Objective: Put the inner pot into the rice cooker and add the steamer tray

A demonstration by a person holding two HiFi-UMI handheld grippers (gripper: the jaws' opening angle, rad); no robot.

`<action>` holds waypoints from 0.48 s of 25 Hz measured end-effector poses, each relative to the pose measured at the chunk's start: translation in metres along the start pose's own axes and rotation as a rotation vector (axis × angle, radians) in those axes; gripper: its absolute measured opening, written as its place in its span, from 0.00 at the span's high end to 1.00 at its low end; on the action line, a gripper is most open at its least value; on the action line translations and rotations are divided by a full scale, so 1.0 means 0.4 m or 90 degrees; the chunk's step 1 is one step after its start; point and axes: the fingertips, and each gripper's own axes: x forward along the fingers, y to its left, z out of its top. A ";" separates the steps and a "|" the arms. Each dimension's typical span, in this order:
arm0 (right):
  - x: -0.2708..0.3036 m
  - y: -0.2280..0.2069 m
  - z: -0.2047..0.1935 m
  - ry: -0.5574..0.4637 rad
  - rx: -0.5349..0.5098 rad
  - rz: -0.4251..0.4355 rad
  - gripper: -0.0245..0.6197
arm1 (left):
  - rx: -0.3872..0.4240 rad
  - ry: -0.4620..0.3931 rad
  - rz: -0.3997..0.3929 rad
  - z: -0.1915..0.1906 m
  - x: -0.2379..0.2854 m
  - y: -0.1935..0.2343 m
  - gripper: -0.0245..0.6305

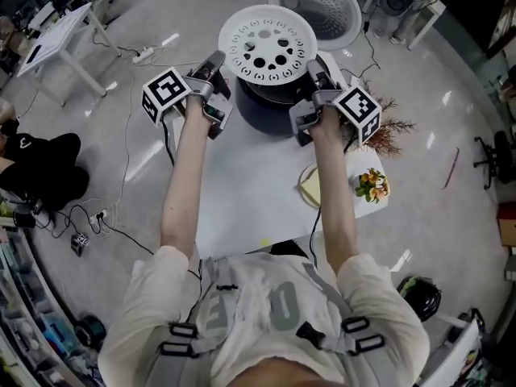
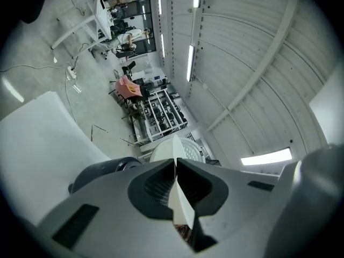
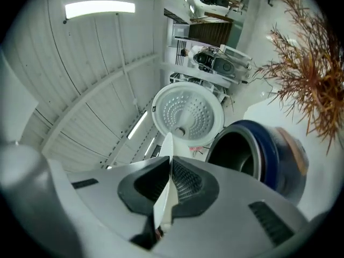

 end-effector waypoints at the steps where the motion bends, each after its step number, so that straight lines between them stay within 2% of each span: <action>1: -0.008 -0.016 0.031 -0.004 -0.004 -0.009 0.93 | 0.006 0.012 0.005 -0.025 0.030 -0.001 0.92; 6: -0.031 -0.098 0.074 0.014 -0.057 -0.062 0.92 | 0.041 0.048 0.040 -0.099 0.090 0.041 0.92; 12: -0.040 -0.193 0.061 0.043 -0.054 -0.106 0.91 | 0.077 0.076 0.082 -0.138 0.109 0.098 0.92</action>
